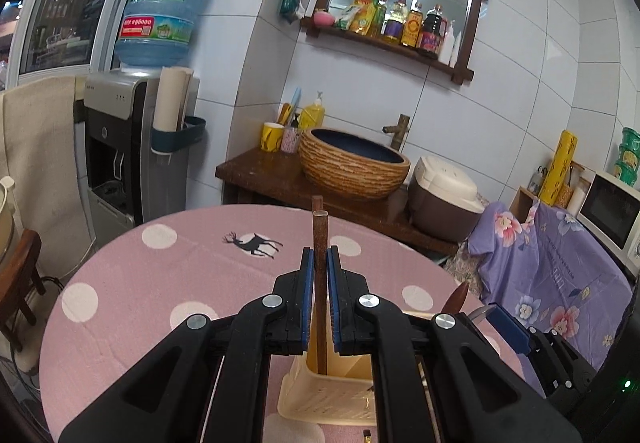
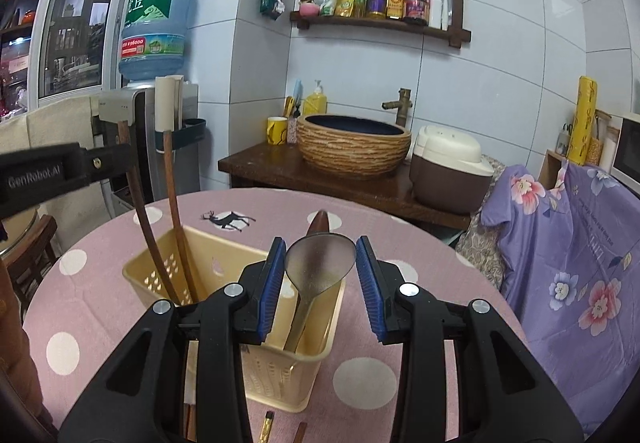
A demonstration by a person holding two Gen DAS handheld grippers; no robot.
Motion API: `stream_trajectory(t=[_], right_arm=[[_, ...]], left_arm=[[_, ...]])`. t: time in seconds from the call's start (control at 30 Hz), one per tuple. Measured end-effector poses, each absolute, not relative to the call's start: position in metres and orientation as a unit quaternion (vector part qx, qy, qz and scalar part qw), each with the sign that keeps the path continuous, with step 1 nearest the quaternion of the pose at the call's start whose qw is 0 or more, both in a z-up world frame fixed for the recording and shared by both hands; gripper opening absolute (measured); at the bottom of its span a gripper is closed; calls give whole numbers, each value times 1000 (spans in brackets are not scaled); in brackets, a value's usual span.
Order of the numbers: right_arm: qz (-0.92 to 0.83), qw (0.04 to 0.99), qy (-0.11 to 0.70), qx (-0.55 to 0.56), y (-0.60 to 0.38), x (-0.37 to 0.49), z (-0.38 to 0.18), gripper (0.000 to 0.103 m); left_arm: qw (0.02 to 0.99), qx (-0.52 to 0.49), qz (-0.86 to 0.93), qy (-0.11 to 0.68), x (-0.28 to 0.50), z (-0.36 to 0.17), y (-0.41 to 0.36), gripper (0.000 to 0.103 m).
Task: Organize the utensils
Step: 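Insert the chopstick into the holder with the left tool while the right tool drops the clear spoon in, then move both open tools back toward the remaining utensils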
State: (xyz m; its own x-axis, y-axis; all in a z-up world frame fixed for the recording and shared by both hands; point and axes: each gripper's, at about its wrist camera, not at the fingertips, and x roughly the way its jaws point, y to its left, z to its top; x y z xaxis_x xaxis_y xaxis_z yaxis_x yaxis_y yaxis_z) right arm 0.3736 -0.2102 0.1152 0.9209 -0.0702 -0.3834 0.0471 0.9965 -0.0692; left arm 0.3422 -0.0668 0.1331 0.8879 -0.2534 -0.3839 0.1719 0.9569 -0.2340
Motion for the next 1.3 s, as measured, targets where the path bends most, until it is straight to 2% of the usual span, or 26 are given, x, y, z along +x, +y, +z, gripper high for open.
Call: stream_trajectory(t=[0.3,0.33,0.37,0.43,0.57,0.77,1.07,1.3], right_arm=[[-20,981,194,-22,-211,364,112,40],[-18,981,194,-21,-212,362,113,42],[-18,981,194,-21,-213,359,112,44],[-14,980,196,-19,-216,353,110,47],[6,976,216,-6,-222,335,103,48],[65,954,293,-6,-215,303,70,48],[118,923,364,-38,-177,266,5,48],[54,907,416,46,-213,277,-20,44]], left_arm=[[968,-77,-116,210,335,135,-67,11],[967,-77,-118,212,334,134,-66,19],[967,-77,-119,214,330,134,-64,35],[967,-81,-120,211,321,131,-60,56],[962,-49,-113,242,303,117,-57,65],[944,-22,-109,311,280,73,-46,68],[920,-55,-71,381,254,13,-11,67],[913,-41,-76,398,243,-3,-19,66]])
